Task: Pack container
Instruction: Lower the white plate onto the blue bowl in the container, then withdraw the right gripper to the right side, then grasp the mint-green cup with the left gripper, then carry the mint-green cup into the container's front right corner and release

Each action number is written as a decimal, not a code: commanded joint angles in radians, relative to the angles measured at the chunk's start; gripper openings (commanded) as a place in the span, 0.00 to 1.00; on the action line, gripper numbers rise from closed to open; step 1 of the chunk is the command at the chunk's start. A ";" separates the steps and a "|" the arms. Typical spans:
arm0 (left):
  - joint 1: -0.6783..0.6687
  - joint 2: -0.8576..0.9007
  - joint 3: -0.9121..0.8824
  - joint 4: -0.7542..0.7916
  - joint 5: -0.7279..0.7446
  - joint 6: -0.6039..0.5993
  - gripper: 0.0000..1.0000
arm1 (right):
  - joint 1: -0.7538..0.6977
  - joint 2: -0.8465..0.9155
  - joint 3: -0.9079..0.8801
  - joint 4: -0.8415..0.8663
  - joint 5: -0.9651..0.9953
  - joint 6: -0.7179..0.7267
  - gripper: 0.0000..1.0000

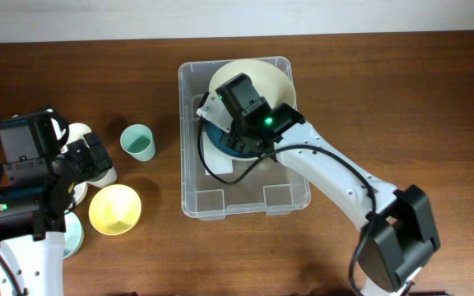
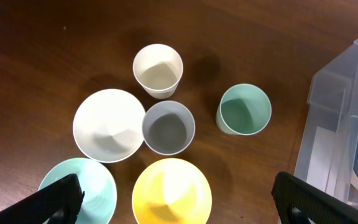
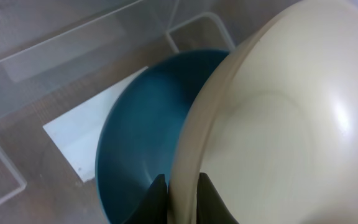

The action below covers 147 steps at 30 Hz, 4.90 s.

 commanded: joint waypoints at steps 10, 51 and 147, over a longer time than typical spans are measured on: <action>0.006 0.001 0.006 -0.009 0.003 -0.013 0.99 | 0.005 0.012 0.012 0.029 -0.006 -0.001 0.38; -0.087 0.170 0.053 -0.035 0.121 0.124 0.99 | -0.676 -0.570 0.045 -0.790 0.082 0.976 0.69; -1.016 0.877 0.479 -0.136 0.248 -0.013 0.01 | -0.958 -0.642 0.045 -0.891 -0.063 0.793 0.75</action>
